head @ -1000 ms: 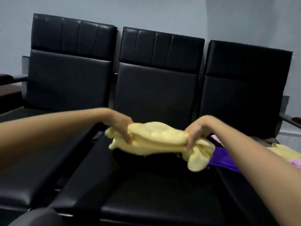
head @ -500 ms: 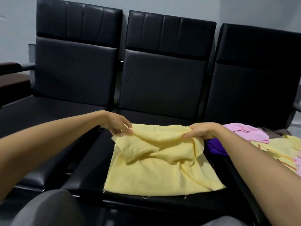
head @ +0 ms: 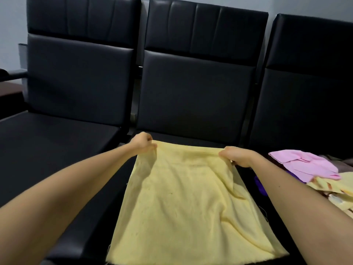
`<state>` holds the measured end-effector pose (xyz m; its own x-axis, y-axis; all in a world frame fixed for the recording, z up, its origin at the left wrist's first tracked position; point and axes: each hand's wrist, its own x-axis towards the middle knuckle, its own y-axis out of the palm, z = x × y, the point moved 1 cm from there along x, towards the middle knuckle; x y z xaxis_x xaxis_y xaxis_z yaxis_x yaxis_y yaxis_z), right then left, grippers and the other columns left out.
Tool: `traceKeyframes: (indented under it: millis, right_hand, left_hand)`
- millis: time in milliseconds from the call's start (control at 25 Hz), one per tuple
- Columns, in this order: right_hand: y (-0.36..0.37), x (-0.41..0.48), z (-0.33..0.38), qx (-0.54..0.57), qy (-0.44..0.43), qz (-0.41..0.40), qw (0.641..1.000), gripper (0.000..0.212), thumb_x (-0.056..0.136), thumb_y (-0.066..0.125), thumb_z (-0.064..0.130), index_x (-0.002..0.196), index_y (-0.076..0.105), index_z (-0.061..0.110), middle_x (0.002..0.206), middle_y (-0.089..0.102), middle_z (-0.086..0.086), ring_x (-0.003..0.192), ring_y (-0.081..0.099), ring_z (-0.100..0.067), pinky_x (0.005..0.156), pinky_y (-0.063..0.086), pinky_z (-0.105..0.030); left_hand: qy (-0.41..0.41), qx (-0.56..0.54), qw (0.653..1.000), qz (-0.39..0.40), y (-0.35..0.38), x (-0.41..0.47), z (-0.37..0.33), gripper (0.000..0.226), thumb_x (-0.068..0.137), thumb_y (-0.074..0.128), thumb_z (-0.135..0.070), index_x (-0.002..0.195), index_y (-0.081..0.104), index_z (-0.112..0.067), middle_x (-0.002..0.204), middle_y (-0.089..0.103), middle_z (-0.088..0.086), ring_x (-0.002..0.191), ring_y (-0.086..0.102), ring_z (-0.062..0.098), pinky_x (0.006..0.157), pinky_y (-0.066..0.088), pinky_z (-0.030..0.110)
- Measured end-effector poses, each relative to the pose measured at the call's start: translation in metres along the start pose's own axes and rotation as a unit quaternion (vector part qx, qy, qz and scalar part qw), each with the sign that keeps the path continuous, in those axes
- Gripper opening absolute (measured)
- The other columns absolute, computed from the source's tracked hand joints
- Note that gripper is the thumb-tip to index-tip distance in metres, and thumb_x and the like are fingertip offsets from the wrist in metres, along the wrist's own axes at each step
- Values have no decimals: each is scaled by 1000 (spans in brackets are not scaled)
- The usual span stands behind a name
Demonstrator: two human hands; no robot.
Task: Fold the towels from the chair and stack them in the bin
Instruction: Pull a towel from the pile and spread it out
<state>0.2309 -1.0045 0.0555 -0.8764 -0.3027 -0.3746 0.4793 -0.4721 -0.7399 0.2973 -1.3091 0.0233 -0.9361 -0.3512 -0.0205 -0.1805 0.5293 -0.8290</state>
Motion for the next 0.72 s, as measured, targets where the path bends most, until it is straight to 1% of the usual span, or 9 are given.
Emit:
traceKeyframes:
  millis: [40, 120, 200, 240, 320, 400, 480, 600, 720]
  right_hand:
    - [0, 17, -2, -50, 3, -70, 996, 32, 97, 40, 23, 123, 49, 7, 130, 48, -13, 110, 50, -24, 95, 42, -37]
    - [13, 48, -12, -84, -2, -174, 981, 31, 96, 43, 26, 122, 49, 10, 130, 45, -10, 114, 47, -28, 95, 41, -39]
    - [37, 64, -26, -108, -15, -236, 966, 31, 98, 42, 25, 124, 48, 9, 132, 46, -10, 122, 42, -28, 100, 35, -37]
    - [48, 67, -32, -129, -22, -262, 956, 32, 99, 38, 24, 126, 47, 9, 134, 45, -9, 125, 40, -27, 103, 31, -36]
    - [61, 72, -42, -152, -37, -284, 946, 37, 100, 30, 21, 133, 42, 12, 141, 41, -6, 131, 36, -23, 107, 25, -37]
    - [61, 74, -44, -157, -32, -261, 952, 44, 100, 24, 18, 143, 33, 19, 149, 33, 0, 138, 26, -19, 112, 19, -38]
    - [63, 72, -45, -187, -17, -249, 950, 46, 100, 22, 17, 145, 31, 23, 150, 32, 4, 139, 23, -19, 111, 19, -38]
    - [69, 58, -51, -214, -11, -292, 932, 39, 100, 26, 18, 136, 41, 22, 142, 40, 0, 129, 31, -24, 105, 24, -38]
    - [78, 41, -51, -209, -5, -334, 919, 31, 100, 31, 20, 125, 49, 16, 132, 47, -3, 126, 33, -22, 105, 22, -38]
  left_hand:
    - [-14, 12, 1000, -5, 10, 4, 4, 24, 86, 60, -30, 102, 61, -13, 103, 63, 4, 92, 59, 23, 75, 48, 31]
    - [-22, 63, 997, -43, 36, 5, 12, 21, 90, 49, -32, 104, 55, -16, 103, 63, 2, 89, 57, 23, 71, 44, 32]
    - [4, 112, 987, -118, 58, 2, 16, 20, 94, 37, -29, 103, 49, -16, 102, 60, 3, 87, 54, 24, 67, 38, 33]
    - [16, 124, 982, -142, 63, 3, 17, 21, 95, 35, -28, 106, 48, -15, 105, 58, 4, 91, 54, 25, 68, 37, 34]
    - [17, 126, 981, -149, 66, 6, 21, 28, 96, 32, -27, 115, 50, -15, 114, 52, 7, 103, 51, 28, 74, 38, 36]
    - [15, 137, 979, -152, 66, 9, 25, 32, 98, 32, -27, 120, 52, -15, 119, 47, 8, 109, 46, 28, 80, 38, 36]
    - [25, 170, 971, -164, 70, 8, 28, 32, 98, 34, -27, 119, 54, -15, 122, 47, 8, 112, 42, 27, 88, 35, 35]
    - [37, 172, 966, -191, 75, 3, 27, 29, 96, 35, -25, 114, 53, -12, 121, 53, 5, 114, 41, 26, 94, 30, 35]
    - [34, 154, 973, -170, 70, -9, 26, 24, 94, 35, -23, 107, 50, -9, 114, 54, 7, 109, 44, 27, 92, 33, 36]
